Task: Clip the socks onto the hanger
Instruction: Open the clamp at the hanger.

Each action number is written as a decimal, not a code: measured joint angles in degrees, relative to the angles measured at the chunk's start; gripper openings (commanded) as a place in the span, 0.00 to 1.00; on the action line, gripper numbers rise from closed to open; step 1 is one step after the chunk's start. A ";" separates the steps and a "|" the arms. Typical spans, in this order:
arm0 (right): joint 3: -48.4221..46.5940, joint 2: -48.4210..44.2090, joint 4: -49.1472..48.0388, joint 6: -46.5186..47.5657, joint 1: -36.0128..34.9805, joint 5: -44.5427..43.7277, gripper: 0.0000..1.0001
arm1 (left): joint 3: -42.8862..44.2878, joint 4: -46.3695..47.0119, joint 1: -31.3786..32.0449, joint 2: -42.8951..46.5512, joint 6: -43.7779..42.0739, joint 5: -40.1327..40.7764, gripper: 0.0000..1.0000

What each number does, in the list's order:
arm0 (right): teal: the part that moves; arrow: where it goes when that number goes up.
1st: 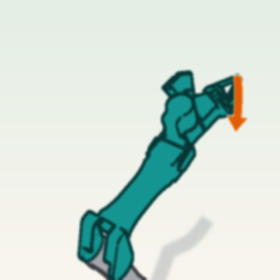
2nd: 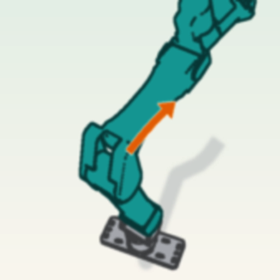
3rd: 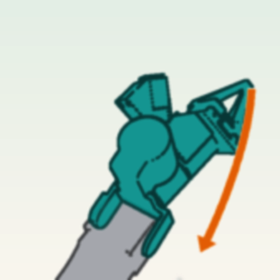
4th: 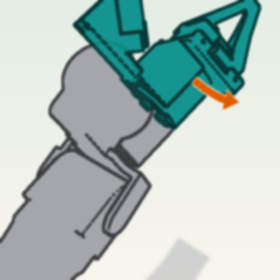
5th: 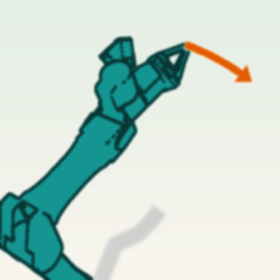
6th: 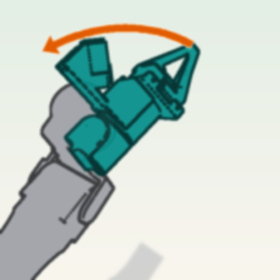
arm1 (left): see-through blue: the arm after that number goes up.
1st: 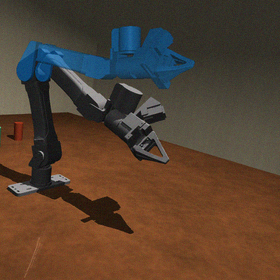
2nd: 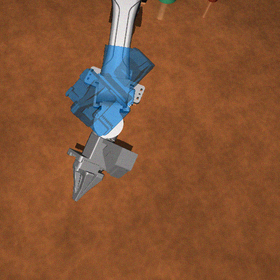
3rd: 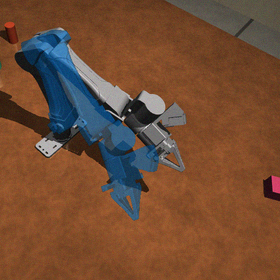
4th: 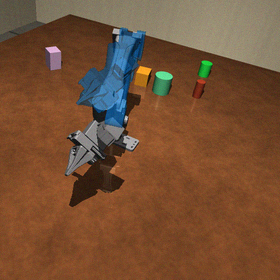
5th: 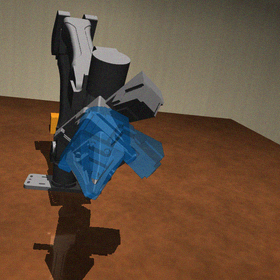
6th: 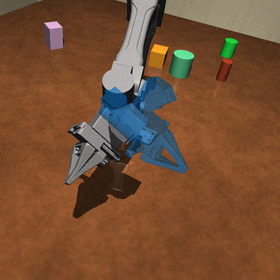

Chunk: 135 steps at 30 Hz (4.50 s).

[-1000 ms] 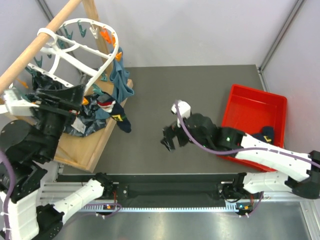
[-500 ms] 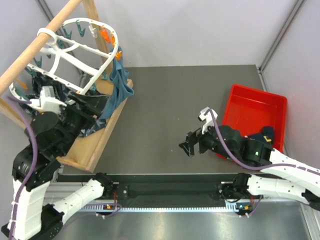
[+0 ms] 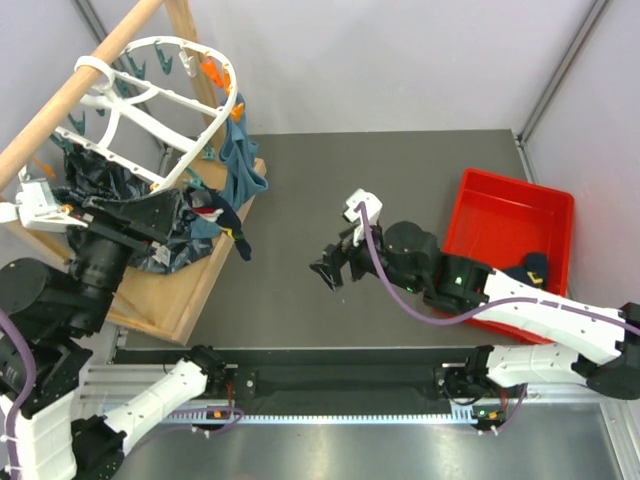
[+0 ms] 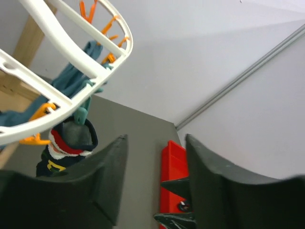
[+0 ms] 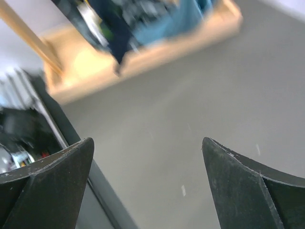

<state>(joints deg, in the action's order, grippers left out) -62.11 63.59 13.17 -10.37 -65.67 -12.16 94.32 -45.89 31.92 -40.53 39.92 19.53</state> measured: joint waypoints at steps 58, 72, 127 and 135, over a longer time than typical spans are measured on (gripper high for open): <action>-39.52 50.95 -50.29 18.10 -7.32 6.10 0.67 | -0.70 -1.40 0.00 2.84 -10.21 13.14 0.67; -41.94 54.45 -52.59 15.69 -7.32 4.81 0.54 | 0.57 -2.38 0.00 2.25 -7.17 13.09 0.68; -42.58 52.06 -45.24 13.66 -6.29 5.92 0.03 | -3.08 -2.73 0.00 3.26 -4.63 10.32 0.56; -52.63 50.99 -27.36 15.89 -6.23 12.55 0.03 | -4.66 -2.60 0.00 1.97 -4.26 11.15 0.56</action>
<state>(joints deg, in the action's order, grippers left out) -114.74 114.59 -14.20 5.52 -71.90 0.38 89.67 -48.49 31.92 -38.57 35.66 30.68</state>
